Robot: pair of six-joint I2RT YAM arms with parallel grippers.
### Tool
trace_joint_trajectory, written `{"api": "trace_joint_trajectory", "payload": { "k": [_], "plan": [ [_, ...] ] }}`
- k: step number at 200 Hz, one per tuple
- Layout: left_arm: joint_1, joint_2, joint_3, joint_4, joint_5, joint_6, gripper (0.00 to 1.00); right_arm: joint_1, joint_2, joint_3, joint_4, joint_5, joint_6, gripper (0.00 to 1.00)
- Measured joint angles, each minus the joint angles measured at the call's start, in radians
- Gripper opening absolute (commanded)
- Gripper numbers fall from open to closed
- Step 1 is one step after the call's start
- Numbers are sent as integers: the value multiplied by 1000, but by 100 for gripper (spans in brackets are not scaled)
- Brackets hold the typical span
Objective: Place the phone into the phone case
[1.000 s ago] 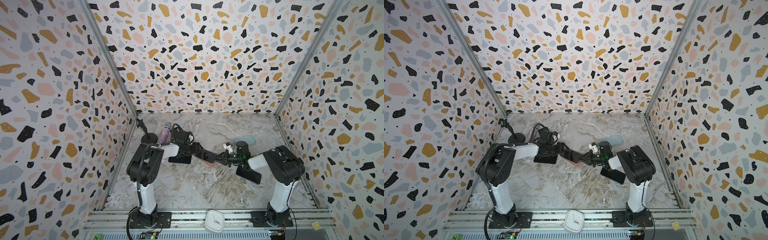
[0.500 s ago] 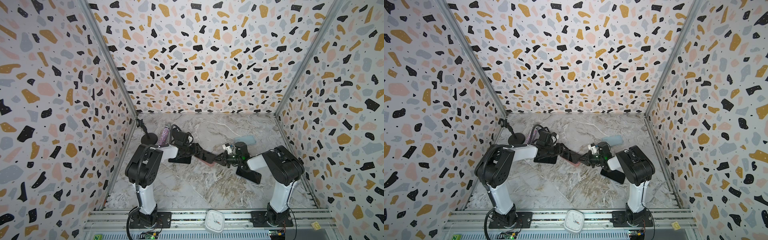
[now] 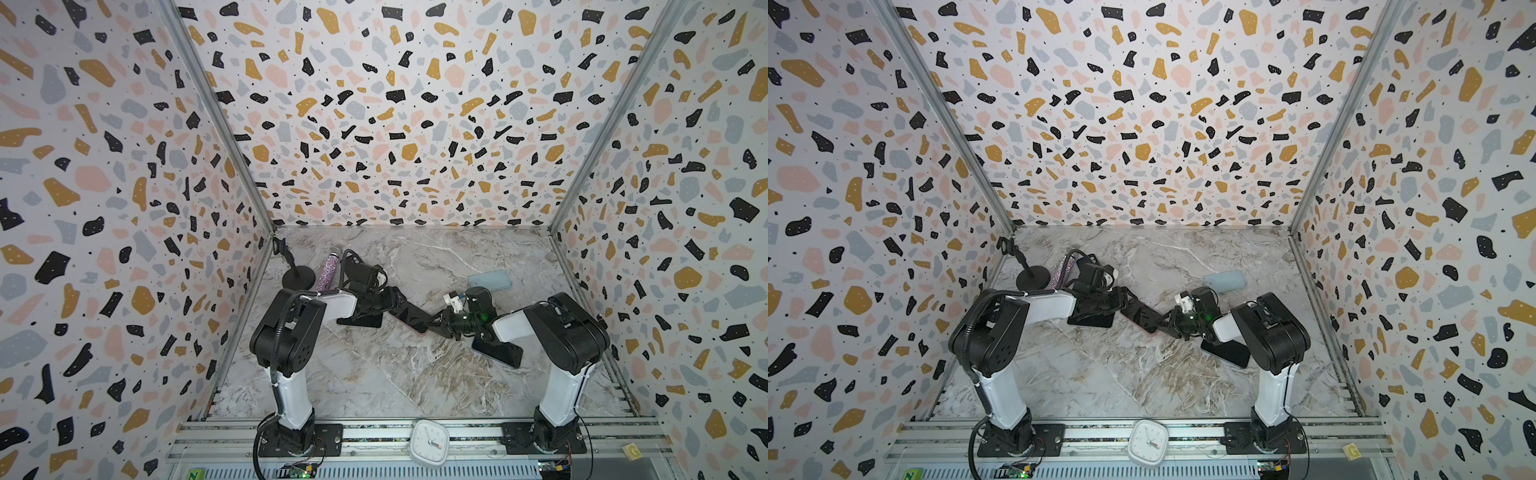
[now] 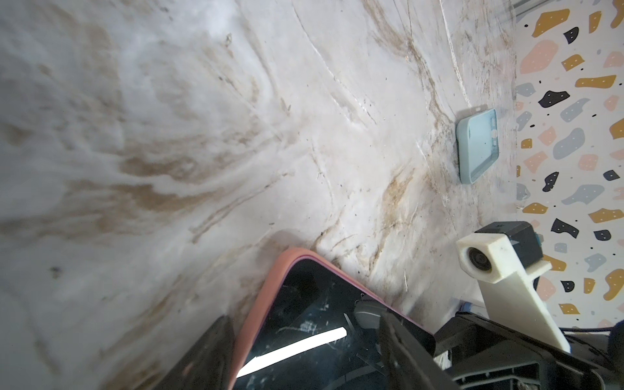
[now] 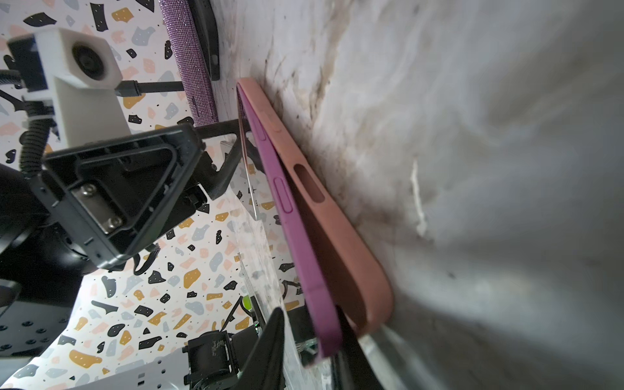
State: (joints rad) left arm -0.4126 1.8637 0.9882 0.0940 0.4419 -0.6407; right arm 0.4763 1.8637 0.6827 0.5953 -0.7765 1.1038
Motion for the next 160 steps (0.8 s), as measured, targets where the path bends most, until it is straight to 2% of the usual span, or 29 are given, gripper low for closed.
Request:
{"api": "trace_joint_trajectory", "payload": {
  "k": [128,160],
  "plan": [
    [-14,-7,13,-61,10,11,69,14,-145,28,-310,117,-109,42],
    [-13,-14,28,-86,0,22,69,20,-170,38,-370,140,-133,49]
  ]
}}
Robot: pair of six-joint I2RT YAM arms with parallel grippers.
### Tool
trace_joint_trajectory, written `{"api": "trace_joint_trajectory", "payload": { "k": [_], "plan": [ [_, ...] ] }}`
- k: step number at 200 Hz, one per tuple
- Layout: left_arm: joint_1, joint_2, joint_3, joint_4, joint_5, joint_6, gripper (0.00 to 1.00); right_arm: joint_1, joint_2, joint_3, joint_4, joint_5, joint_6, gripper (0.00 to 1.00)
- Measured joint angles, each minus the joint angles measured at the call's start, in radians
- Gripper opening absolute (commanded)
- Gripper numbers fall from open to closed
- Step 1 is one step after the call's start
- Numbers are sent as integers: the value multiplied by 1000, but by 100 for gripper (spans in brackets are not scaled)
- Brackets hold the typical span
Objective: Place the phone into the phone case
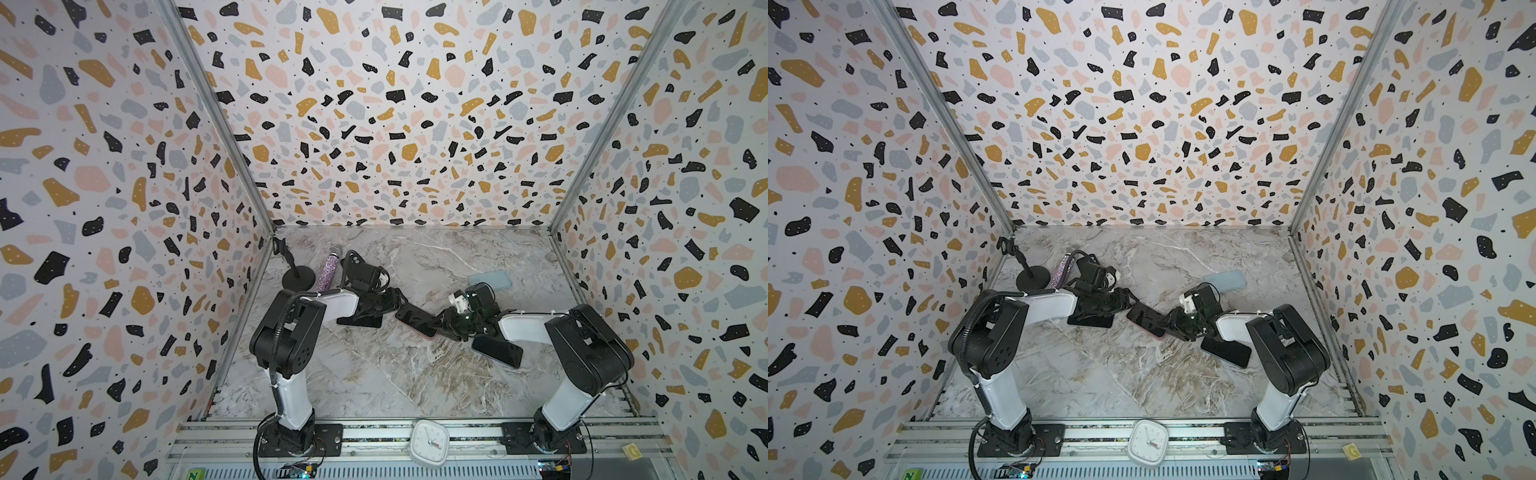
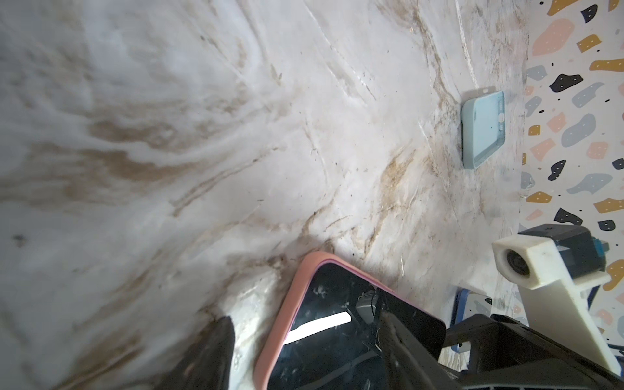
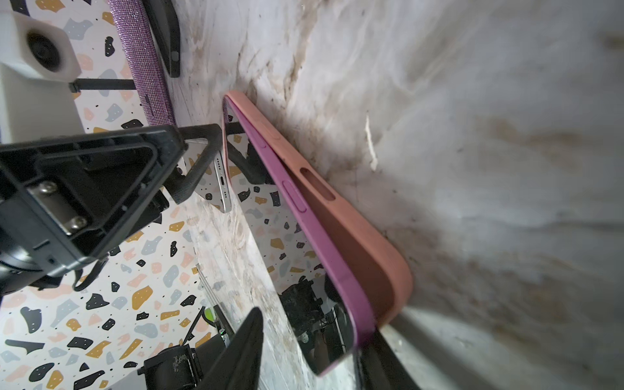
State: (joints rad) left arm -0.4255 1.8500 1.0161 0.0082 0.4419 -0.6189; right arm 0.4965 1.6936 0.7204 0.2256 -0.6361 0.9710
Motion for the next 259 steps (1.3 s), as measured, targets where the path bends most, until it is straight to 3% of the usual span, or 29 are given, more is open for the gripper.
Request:
{"api": "trace_joint_trajectory", "payload": {
  "k": [52,111,165,259],
  "plan": [
    [0,-54,14,-38,-16,12,73,3,-36,14,-93,13,-44,57],
    [0,-158,-7,-62,-24,13,74,2,-85,44,-220,45,-122,58],
    [-26,-260,-134,-60,-33,0,74,-10,-146,53,-263,16,-185,56],
    [-109,-303,-212,-40,-26,-39,74,-53,-87,193,-343,37,-444,54]
  ]
}}
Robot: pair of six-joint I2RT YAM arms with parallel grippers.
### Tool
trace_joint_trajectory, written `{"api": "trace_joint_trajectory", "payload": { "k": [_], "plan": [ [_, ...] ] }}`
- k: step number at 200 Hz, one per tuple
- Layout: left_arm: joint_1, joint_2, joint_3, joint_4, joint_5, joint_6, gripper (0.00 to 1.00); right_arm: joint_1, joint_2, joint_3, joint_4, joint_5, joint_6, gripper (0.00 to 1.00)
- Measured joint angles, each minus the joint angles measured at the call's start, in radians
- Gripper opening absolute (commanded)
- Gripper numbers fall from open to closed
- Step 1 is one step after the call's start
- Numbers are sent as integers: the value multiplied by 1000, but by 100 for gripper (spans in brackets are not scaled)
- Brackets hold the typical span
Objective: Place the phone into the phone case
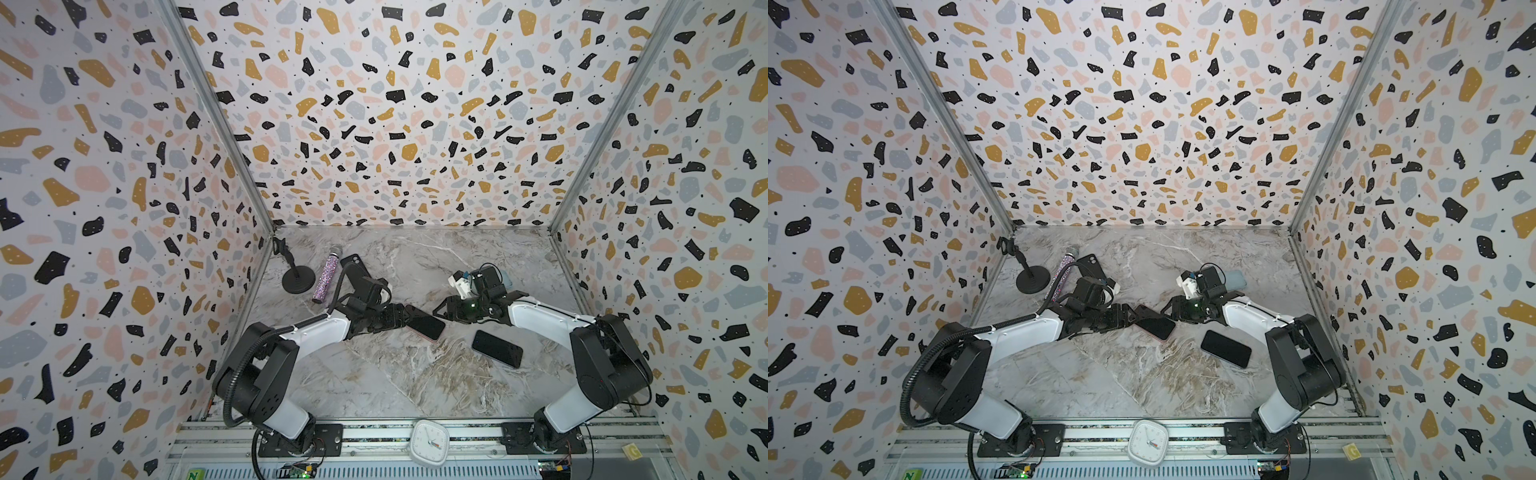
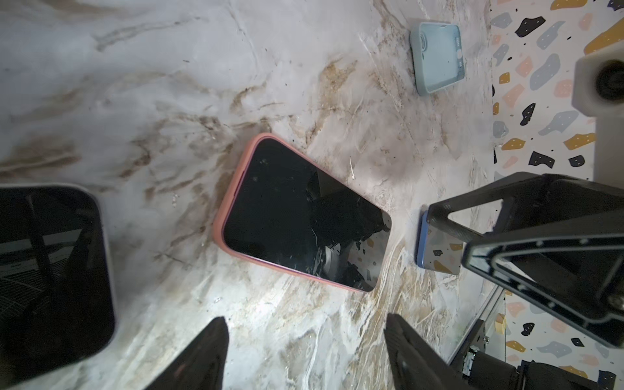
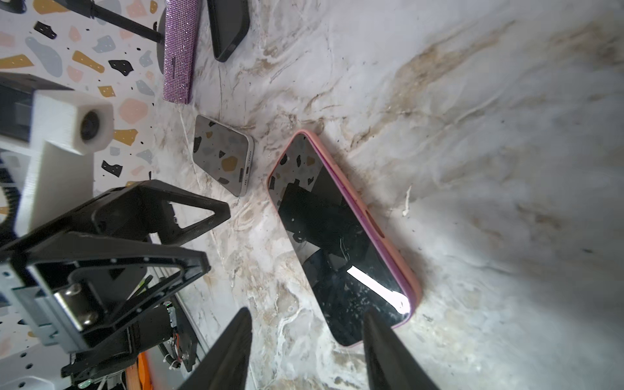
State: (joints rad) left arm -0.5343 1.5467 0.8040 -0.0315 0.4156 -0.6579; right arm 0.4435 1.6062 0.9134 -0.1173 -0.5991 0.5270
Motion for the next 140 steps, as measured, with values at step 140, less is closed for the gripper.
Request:
{"api": "trace_joint_trajectory", "payload": {
  "k": [140],
  "plan": [
    [-17,11,-45,56,16,-13,72,-24,144,38,14,-10,-92,53]
  ]
}}
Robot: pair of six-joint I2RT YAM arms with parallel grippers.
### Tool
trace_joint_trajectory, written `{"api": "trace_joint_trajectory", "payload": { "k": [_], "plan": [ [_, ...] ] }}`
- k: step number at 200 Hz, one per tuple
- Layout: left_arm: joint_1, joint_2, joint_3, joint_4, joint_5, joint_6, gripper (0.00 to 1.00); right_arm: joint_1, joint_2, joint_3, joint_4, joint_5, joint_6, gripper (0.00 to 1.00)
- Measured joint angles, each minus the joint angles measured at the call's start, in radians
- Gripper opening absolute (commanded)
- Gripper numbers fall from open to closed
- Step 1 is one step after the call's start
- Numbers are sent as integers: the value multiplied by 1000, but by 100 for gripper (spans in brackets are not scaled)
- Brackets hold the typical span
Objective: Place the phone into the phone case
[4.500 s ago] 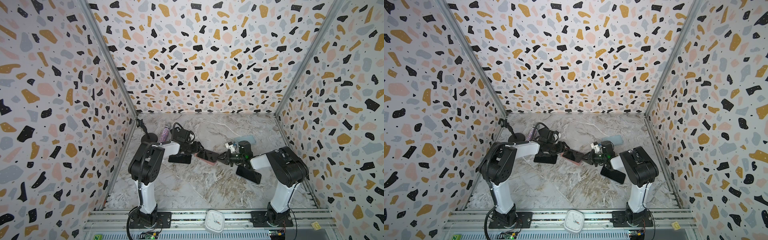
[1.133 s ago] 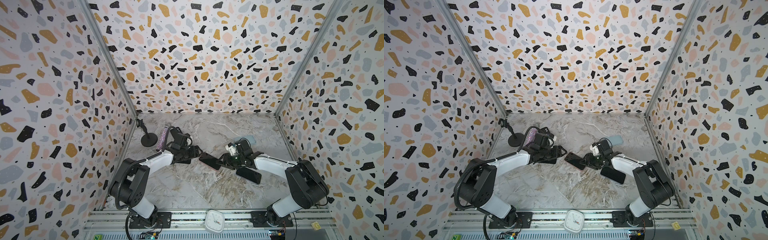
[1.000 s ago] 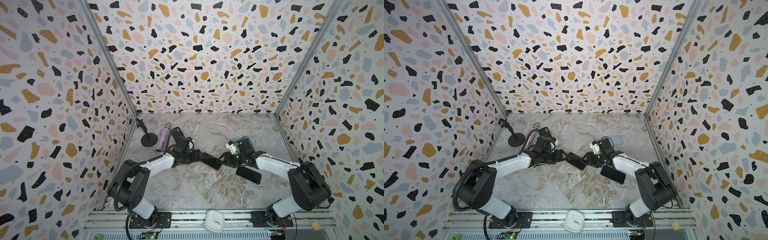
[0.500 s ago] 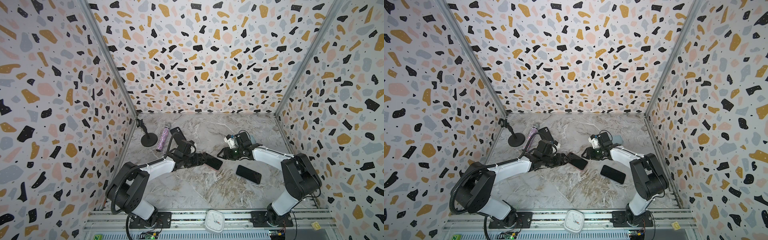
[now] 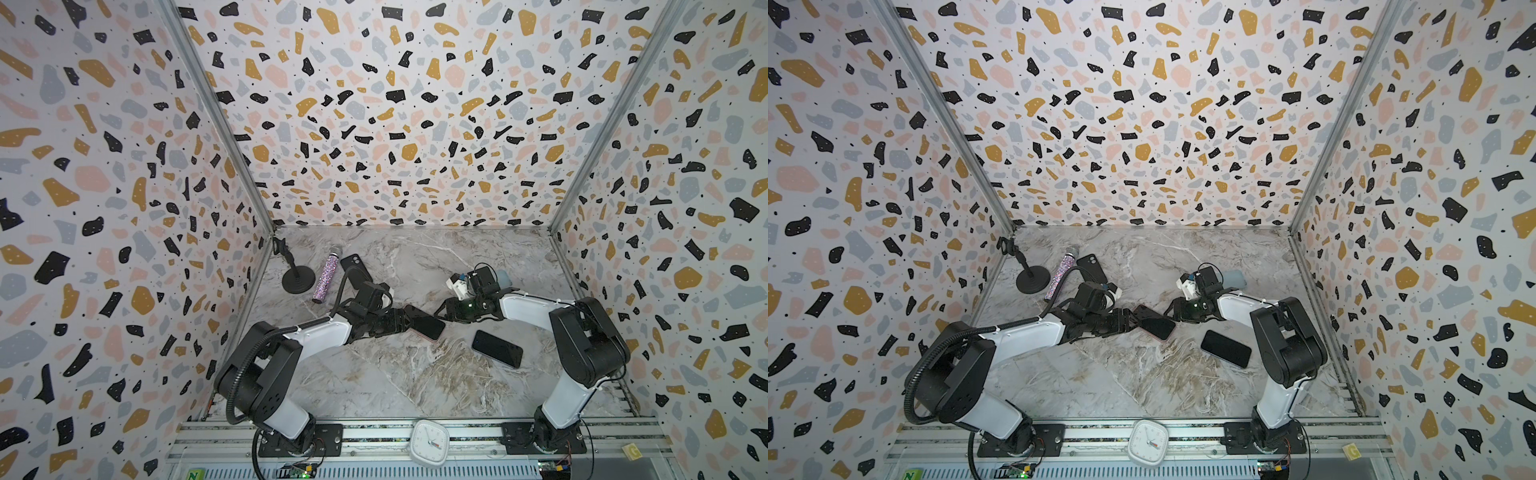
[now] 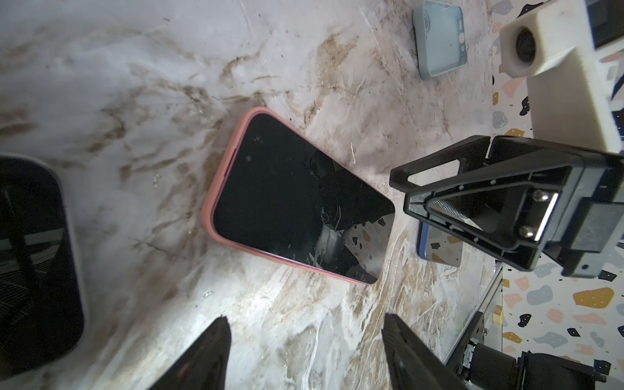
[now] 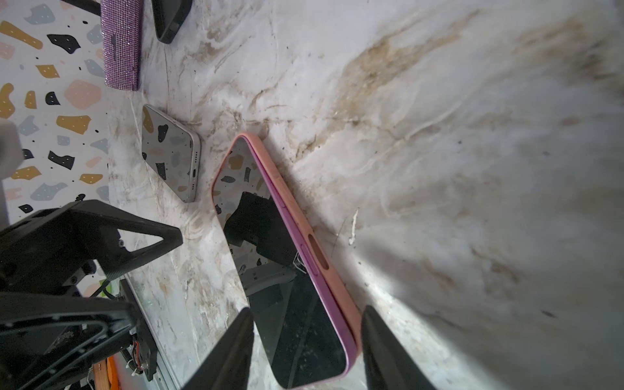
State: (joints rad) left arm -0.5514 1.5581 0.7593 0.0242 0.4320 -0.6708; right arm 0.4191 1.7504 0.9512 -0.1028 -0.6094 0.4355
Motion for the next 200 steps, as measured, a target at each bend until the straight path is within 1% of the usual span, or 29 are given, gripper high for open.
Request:
{"api": "trace_joint_trajectory", "payload": {
  "k": [27,47,66,91,146,175,200],
  "plan": [
    [0,0,-9,8,4,0,72,0,5,0,5,-3,-7,53],
    [0,9,-25,19,9,-5,69,5,10,0,6,-5,-12,53],
    [-4,46,-28,49,19,-18,66,14,19,0,5,-5,-16,52],
    [-18,102,-26,80,32,-29,64,25,20,0,3,-4,-24,52],
    [-31,180,49,101,43,-29,55,33,18,-18,3,3,-37,48],
    [-34,211,87,97,43,-29,49,57,-2,-55,-3,5,-37,47],
    [-38,230,112,97,42,-28,46,83,-35,-85,-11,12,-35,46]
  ]
}}
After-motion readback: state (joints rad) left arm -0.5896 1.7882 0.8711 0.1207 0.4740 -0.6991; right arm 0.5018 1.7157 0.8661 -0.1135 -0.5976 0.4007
